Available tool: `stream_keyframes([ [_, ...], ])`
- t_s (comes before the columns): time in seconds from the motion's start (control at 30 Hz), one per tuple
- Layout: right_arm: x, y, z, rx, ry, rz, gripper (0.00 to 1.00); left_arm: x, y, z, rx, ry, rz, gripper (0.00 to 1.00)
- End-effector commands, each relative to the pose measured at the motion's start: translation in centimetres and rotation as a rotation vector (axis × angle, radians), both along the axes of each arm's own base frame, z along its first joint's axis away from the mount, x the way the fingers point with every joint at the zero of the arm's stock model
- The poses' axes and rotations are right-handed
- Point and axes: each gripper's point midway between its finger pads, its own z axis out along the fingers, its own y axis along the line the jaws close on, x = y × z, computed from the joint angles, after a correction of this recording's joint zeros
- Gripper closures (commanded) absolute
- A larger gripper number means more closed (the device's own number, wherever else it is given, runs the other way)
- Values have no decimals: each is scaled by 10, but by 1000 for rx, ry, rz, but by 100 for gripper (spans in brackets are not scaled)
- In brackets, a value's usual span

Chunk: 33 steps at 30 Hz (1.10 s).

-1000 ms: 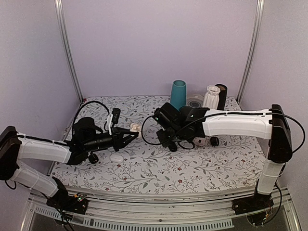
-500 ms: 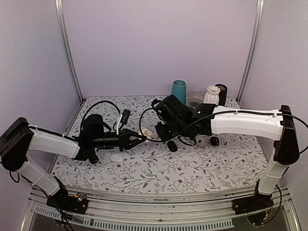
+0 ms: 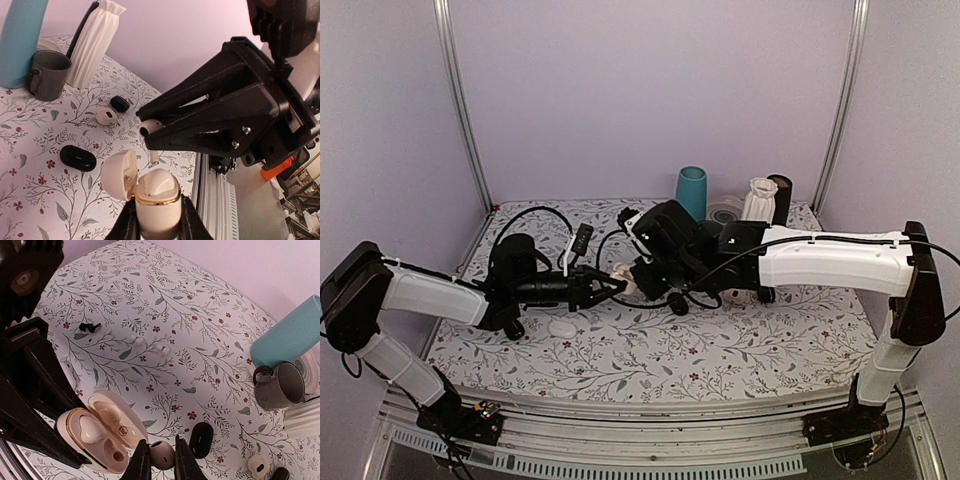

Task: Insert the wireless bluetooth earbuds into the charging case
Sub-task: Place the right earbud in the right side groove of the charging case.

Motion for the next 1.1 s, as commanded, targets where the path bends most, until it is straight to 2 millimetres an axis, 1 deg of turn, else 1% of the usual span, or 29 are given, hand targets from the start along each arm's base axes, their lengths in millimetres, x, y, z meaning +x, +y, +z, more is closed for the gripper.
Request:
stream_keyframes([
  [0.0, 1, 9, 26, 44, -53, 4, 88, 6, 0, 19, -43, -38, -4, 100],
  [0.13, 0, 13, 25, 40, -57, 9, 88, 6, 0, 22, -45, -41, -2, 100],
  [0.3, -6, 19, 22, 42, -52, 34, 88, 8, 1, 24, -52, -46, 11, 100],
  [0.57, -5, 14, 14, -6, -70, 34, 88, 6, 4, 35, -75, -65, 9, 100],
  [0.93, -11, 13, 14, -4, -82, 85, 88, 3, 7, 46, -97, -80, -2, 100],
  [1.07, -17, 17, 21, 26, -81, 119, 88, 3, 7, 47, -98, -80, 4, 100],
])
